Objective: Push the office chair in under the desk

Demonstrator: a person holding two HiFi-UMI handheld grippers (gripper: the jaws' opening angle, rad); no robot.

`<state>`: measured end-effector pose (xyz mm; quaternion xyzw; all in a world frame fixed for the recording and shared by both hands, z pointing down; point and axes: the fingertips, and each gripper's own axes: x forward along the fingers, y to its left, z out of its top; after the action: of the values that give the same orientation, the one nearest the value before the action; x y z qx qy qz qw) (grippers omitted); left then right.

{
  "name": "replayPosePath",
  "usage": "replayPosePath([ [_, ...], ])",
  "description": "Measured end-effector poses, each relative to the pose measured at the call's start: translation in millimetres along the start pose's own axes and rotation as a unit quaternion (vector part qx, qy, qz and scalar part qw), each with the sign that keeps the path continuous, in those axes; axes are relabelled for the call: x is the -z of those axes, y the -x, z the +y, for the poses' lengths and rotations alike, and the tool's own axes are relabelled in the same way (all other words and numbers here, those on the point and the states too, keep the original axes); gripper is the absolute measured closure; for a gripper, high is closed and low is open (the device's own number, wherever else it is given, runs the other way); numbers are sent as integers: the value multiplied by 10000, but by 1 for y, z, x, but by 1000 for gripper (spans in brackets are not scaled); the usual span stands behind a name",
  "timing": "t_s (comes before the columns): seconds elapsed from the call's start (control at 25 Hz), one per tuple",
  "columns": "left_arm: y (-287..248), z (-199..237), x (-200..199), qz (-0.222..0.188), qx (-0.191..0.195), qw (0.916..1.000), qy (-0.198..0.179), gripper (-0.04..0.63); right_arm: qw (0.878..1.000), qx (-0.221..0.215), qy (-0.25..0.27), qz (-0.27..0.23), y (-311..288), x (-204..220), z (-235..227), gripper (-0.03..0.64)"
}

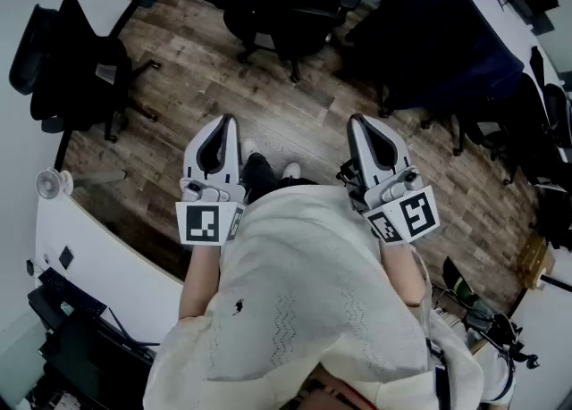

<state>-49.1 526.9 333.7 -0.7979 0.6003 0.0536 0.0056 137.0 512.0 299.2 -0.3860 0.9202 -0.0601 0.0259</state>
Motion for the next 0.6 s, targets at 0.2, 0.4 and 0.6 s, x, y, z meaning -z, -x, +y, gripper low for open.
replayPosePath([
  [0.2, 6, 10, 3, 14, -148, 9998, 97, 581, 10000, -43, -26, 65, -6, 4, 2, 617],
  [0.4, 8, 18, 1, -33, -295, 9995, 144, 581, 9999, -90, -53, 99, -11, 6, 2, 617],
  [0.6, 11, 23, -1, -230, -363, 9970, 639, 581, 9998, -119, -63, 117, -14, 8, 1, 617],
])
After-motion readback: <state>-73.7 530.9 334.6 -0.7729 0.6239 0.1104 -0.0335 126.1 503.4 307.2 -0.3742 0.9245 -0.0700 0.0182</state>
